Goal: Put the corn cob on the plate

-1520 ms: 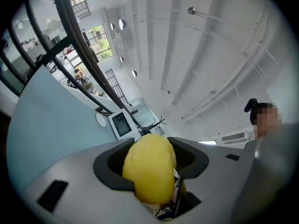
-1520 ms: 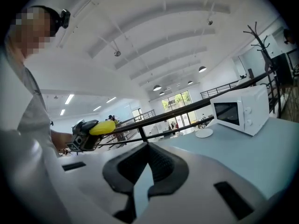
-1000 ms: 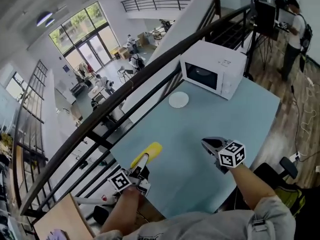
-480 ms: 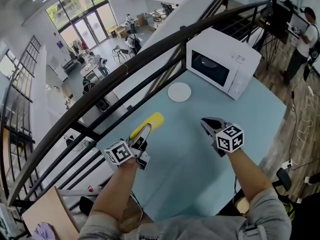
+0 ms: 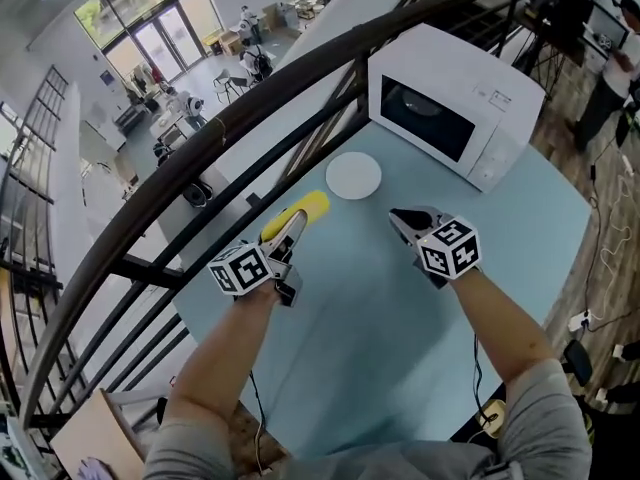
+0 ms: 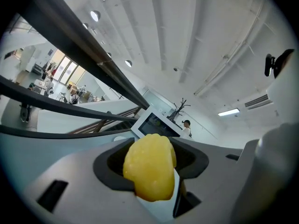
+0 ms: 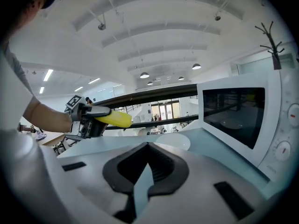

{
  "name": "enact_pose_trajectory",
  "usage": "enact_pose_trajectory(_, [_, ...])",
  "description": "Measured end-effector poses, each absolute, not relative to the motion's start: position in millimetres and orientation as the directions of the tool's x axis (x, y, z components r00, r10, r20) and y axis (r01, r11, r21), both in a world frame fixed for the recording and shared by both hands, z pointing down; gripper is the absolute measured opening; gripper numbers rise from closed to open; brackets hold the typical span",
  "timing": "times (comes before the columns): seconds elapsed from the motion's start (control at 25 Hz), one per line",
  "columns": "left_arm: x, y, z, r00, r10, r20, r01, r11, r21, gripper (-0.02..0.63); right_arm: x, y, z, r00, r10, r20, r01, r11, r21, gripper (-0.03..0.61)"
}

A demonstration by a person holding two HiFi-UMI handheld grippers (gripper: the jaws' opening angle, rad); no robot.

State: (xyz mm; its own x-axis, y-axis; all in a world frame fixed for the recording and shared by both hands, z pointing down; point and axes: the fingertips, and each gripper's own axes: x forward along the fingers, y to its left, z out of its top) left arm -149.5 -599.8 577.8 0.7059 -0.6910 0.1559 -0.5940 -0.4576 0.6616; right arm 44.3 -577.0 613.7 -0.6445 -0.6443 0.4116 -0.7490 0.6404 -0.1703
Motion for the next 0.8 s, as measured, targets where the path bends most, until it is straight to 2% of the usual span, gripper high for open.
enact_pose_trajectory(0.8, [-49, -735, 649, 0.691, -0.636, 0.343, -0.722, -0.582, 0.375, 0.235, 52, -669, 670, -0.631, -0.615, 0.473, -0.749, 0.643, -0.163, 0.017])
